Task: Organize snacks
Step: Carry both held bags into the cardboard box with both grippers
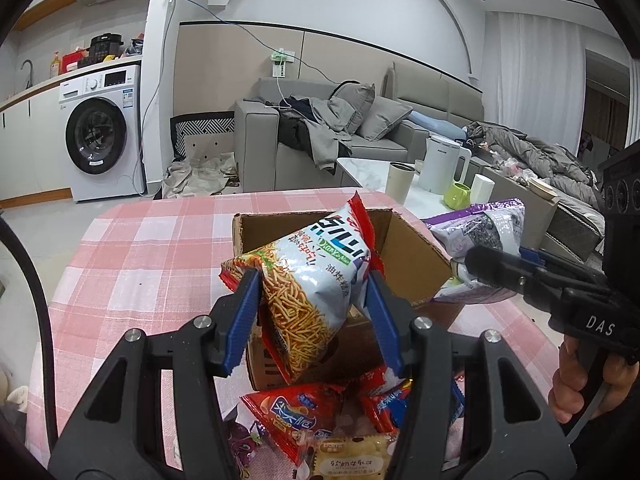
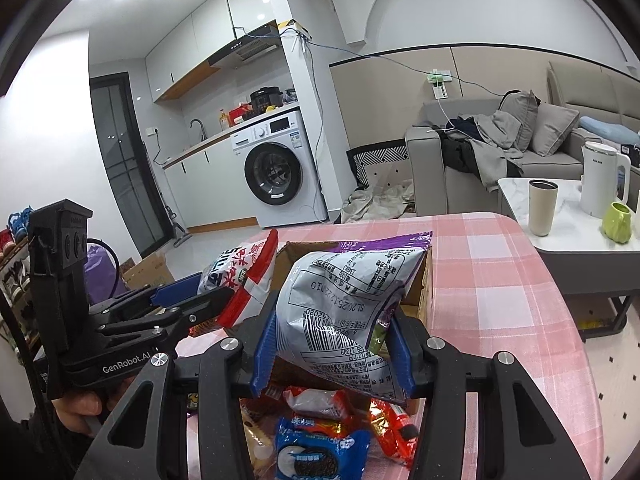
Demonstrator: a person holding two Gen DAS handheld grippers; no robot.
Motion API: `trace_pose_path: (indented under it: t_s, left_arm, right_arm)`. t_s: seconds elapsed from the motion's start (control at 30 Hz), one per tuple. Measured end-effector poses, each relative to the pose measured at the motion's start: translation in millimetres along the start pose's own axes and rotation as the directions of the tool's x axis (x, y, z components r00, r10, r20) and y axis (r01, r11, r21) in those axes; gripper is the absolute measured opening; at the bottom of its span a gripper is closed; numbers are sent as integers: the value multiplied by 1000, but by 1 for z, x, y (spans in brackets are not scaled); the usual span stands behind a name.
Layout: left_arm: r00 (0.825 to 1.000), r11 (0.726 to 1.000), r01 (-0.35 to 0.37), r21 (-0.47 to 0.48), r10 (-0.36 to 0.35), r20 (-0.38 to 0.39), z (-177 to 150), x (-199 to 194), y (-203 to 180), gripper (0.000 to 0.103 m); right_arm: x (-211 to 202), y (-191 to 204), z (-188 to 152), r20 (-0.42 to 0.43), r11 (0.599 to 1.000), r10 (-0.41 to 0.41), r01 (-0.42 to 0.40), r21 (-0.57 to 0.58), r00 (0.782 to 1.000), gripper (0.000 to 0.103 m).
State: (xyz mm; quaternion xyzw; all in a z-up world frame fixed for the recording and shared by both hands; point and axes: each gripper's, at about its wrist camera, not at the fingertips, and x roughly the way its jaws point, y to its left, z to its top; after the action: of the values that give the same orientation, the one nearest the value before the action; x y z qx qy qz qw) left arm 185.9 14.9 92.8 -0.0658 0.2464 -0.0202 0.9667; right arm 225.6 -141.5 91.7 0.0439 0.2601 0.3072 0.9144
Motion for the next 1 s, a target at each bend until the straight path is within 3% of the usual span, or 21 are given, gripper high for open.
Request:
trace_pose_path:
  t_s: [0.6,1.0]
  left_arm:
    - [999,1000,-23,4,23,-25,5,48,11,50]
    - [999,998,-40,53,41,-17,1,62,7,50]
  right_arm:
    - [47,-2,9,-47,1000,-4,5,17,999,49]
    - [52,-3,8,-56,1000,-11,12,15,998,49]
